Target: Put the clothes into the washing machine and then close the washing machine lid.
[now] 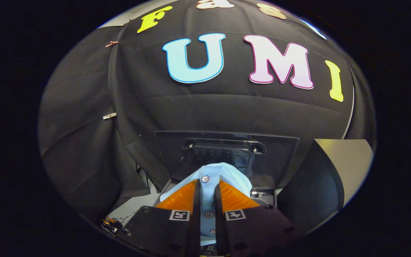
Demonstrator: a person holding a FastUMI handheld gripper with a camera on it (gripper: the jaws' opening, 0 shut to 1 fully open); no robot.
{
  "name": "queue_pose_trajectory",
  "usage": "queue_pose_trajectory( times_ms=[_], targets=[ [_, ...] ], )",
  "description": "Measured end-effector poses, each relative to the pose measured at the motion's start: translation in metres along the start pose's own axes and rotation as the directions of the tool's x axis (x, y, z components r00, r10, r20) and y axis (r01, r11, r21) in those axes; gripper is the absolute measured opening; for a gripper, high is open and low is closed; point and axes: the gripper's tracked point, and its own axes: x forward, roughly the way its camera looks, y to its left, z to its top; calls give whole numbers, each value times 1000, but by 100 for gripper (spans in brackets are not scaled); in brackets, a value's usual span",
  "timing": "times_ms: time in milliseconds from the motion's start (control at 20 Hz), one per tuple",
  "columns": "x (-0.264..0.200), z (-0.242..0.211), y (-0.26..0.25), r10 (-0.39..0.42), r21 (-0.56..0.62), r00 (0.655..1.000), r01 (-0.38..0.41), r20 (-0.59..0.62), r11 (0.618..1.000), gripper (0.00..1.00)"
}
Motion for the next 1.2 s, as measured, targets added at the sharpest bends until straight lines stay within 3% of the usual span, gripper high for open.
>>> queue_pose_trajectory(
  times_ms=[100,150,350,800,1000,1200],
  targets=[
    [-2,5,-4,-22,-5,999,22,26,1000,39],
    [-1,8,-6,-29,-8,999,29,40,1000,40],
    [-1,3,-8,-26,-18,999,26,26,999,97],
    [1,2,-23,-60,-28,997,61,39,998,100],
    [-2,32,-42,-126,-63,977,139,170,988,100],
    [6,48,-41,-119,9,972,120,203,993,99]
  ],
)
